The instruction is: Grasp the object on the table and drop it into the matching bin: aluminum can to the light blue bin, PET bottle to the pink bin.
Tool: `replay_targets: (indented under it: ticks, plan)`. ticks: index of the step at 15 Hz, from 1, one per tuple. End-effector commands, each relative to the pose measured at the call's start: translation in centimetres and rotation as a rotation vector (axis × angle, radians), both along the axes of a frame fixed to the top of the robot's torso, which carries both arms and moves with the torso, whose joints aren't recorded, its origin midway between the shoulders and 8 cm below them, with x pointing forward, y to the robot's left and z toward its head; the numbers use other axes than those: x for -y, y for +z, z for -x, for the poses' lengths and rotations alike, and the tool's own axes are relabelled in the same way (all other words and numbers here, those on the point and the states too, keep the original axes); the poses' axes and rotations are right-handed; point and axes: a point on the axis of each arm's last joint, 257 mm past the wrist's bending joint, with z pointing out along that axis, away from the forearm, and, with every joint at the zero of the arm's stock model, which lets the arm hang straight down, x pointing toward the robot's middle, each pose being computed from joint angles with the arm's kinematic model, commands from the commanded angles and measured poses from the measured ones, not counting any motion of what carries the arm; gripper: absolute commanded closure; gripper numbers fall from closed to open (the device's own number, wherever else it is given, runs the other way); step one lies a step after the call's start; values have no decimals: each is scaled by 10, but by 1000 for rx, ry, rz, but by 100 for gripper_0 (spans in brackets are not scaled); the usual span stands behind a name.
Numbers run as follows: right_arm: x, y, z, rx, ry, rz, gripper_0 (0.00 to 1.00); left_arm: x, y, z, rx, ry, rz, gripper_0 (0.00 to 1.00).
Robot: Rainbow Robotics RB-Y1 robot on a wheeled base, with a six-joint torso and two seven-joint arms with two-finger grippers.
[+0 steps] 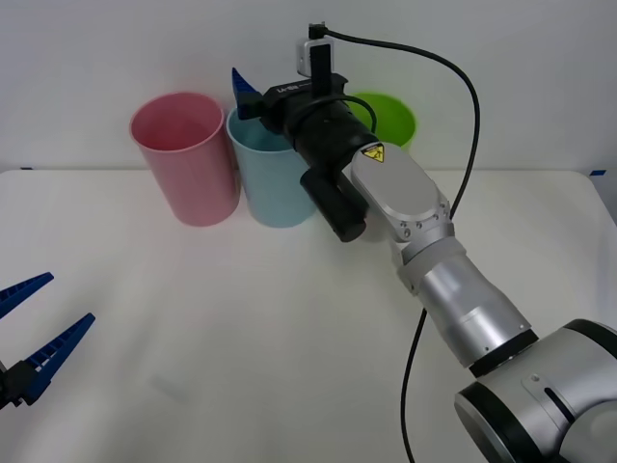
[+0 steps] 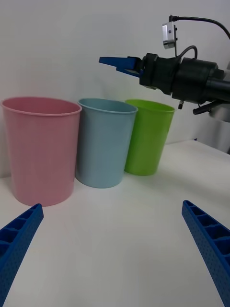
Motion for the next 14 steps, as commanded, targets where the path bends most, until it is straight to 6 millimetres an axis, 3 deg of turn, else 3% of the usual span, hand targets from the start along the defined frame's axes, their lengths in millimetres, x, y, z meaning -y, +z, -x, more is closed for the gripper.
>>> replay_targets:
  ticks: [1, 7, 14]
  plan:
    - [12, -1, 6, 15, 3, 3, 0, 0, 0, 0, 0, 0, 0, 0]
    - [55, -18, 38, 57, 20, 45, 0, 0, 0, 0, 0, 0, 0, 0]
    - [110, -54, 105, 55, 99, 111, 0, 0, 0, 0, 0, 0, 0, 0]
